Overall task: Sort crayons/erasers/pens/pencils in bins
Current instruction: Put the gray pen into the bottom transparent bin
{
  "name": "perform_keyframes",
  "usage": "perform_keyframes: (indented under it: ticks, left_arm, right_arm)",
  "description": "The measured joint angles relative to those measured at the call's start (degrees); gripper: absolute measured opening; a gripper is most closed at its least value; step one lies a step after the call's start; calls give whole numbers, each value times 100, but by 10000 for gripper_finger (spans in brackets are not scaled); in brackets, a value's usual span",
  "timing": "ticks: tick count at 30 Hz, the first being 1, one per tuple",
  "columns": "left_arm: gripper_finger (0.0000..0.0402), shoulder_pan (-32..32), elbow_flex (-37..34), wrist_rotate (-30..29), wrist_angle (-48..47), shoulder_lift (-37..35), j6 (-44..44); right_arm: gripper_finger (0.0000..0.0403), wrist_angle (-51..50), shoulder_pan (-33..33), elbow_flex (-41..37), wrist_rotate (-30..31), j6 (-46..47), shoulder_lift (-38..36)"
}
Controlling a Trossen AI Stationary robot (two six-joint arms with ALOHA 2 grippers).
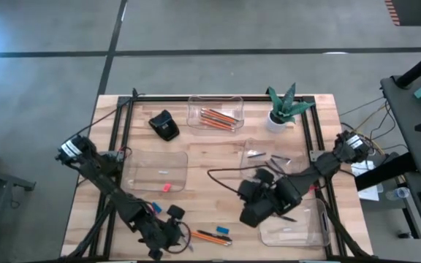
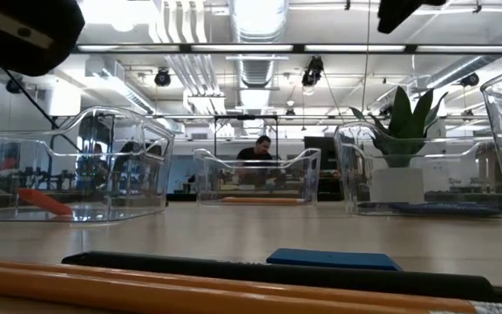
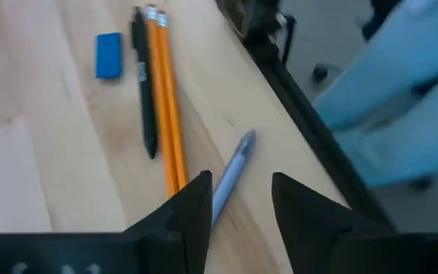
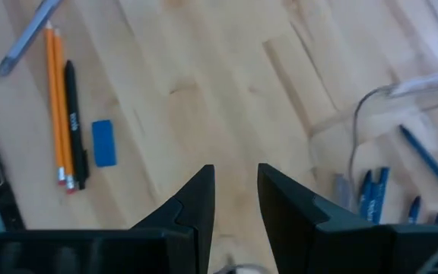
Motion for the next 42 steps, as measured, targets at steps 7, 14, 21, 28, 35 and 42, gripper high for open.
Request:
perform_keyframes:
  ticks: [7, 14, 21, 28, 35, 42]
  left_arm:
    - [123, -2, 21, -77, -197, 416, 840]
    - [123, 7, 35, -340, -759, 749, 798]
    - [120, 30, 48, -271, -798, 797, 668]
    - [60, 187, 15, 371, -896, 799, -422]
    - [11, 289, 32, 492, -911, 803, -581]
    - [9, 296, 321, 476, -1013, 556, -564]
  right_arm:
    - [93, 56, 229, 7, 2, 451, 63]
    - [93, 669, 290, 7, 6, 164, 67]
    - [93, 850, 285, 7, 11, -78, 67]
    - [93, 857, 284, 7, 9, -274, 67]
    - [93, 857, 284, 7, 7, -383, 67]
    - [93, 855, 294, 7, 2, -564, 50]
